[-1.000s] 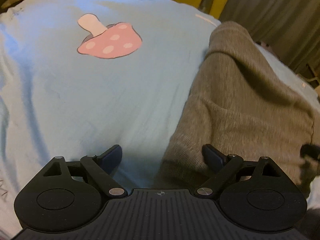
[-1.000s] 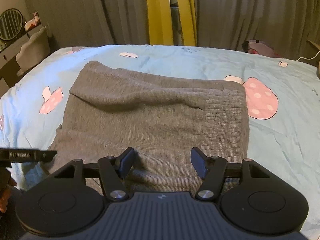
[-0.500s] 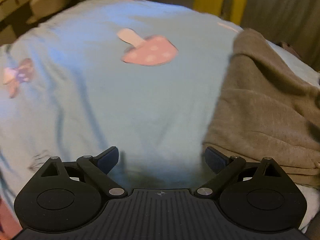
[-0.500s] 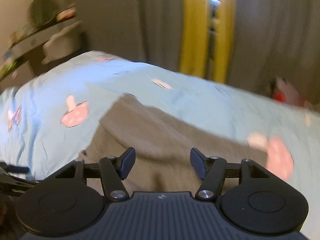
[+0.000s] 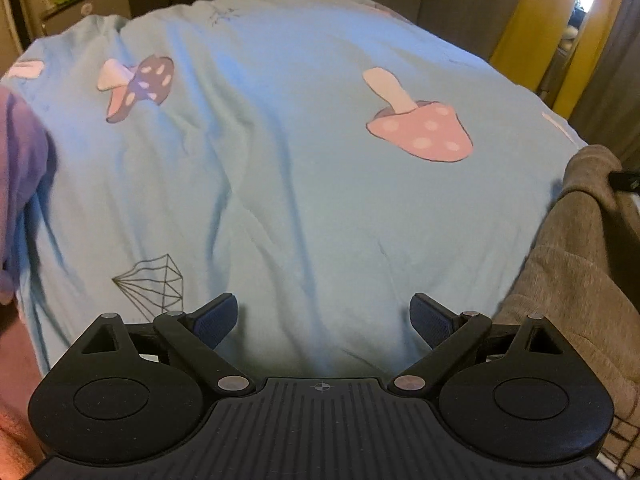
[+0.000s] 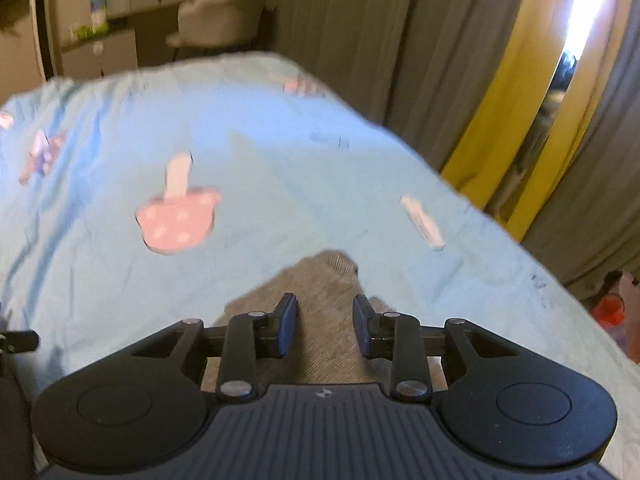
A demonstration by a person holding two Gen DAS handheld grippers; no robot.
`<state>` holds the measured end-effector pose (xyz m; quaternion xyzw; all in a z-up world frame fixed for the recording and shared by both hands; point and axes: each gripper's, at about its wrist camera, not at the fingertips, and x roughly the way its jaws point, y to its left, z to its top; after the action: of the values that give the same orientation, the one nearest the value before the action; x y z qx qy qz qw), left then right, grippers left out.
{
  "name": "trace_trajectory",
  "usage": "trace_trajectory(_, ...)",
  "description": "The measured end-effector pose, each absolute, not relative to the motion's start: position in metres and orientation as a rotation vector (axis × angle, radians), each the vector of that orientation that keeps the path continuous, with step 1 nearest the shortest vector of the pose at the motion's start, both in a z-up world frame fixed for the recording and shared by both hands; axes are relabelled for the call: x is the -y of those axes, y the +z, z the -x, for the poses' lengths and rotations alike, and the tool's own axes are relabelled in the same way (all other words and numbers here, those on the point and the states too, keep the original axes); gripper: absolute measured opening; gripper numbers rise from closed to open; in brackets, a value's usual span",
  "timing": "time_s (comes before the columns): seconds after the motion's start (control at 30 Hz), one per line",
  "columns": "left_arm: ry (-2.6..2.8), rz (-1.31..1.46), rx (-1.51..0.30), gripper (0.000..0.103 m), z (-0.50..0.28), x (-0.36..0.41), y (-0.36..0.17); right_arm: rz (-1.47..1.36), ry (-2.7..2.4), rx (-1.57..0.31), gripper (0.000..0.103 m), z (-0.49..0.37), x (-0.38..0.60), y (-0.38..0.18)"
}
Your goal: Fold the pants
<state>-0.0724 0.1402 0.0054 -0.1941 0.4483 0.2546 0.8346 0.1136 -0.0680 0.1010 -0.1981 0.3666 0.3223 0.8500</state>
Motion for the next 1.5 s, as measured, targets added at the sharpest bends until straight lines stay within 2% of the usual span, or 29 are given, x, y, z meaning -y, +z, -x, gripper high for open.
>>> trace_trajectory(0.07,0.521,0.457,-0.972,0.098,0.071,-0.146,0.001,0.445,0.681,-0.795,0.028,-0.118,0.061,0.091)
trace_trajectory(0.1,0.522,0.477,-0.976,0.098,0.071,-0.149,0.0,0.448,0.669,-0.795,0.024,-0.118,0.06,0.087)
trace_trajectory(0.13,0.528,0.486,-0.977,0.098,0.068,-0.15,-0.003,0.443,0.66,-0.805,0.007,-0.119,0.057,0.084)
trace_trajectory(0.27,0.54,0.501,-0.972,0.097,0.068,-0.151,-0.004,0.573,0.554,-0.721,0.001,-0.122,0.044,0.079)
trace_trajectory(0.33,0.545,0.489,-0.97,0.097,0.068,-0.148,-0.004,0.603,0.426,-0.678,0.0,-0.14,0.046,0.075)
trace_trajectory(0.47,0.544,0.49,-0.984,0.097,0.066,-0.15,-0.005,0.457,0.244,-0.734,0.0,-0.176,0.08,0.081)
trace_trajectory(0.6,0.539,0.504,-0.99,0.097,0.064,-0.152,-0.007,0.341,0.248,-0.669,0.0,-0.132,0.129,0.114)
trace_trajectory(0.73,0.537,0.494,-0.987,0.097,0.063,-0.15,-0.007,0.261,0.2,-0.716,0.003,-0.067,0.191,0.111)
trace_trajectory(0.83,0.543,0.475,-0.98,0.097,0.064,-0.147,-0.005,0.164,0.13,-0.804,0.011,-0.029,0.237,0.093)
trace_trajectory(0.9,0.553,0.464,-0.983,0.097,0.063,-0.146,-0.005,0.086,0.086,-0.856,0.027,-0.009,0.262,0.08)
trace_trajectory(0.97,0.563,0.449,-0.987,0.097,0.063,-0.144,-0.004,0.011,0.028,-0.866,0.066,0.006,0.284,0.074)
trace_trajectory(1.0,0.568,0.439,-0.989,0.097,0.062,-0.143,-0.003,-0.033,0.016,-0.866,0.071,0.012,0.293,0.072)
trace_trajectory(1.2,0.488,0.465,-1.012,0.097,0.058,-0.148,0.0,-0.232,0.1,-0.909,0.086,0.016,0.321,0.062)
trace_trajectory(1.33,0.253,0.49,-0.907,0.098,0.044,-0.141,0.021,-0.362,0.185,-0.928,0.092,0.007,0.328,0.046)
trace_trajectory(1.4,0.081,0.505,-0.878,0.101,0.025,-0.133,0.032,-0.404,0.211,-0.957,0.092,0.0,0.328,0.036)
trace_trajectory(1.5,-0.141,0.531,-0.869,0.101,-0.013,-0.125,0.035,-0.505,0.255,-0.996,0.093,-0.011,0.336,0.02)
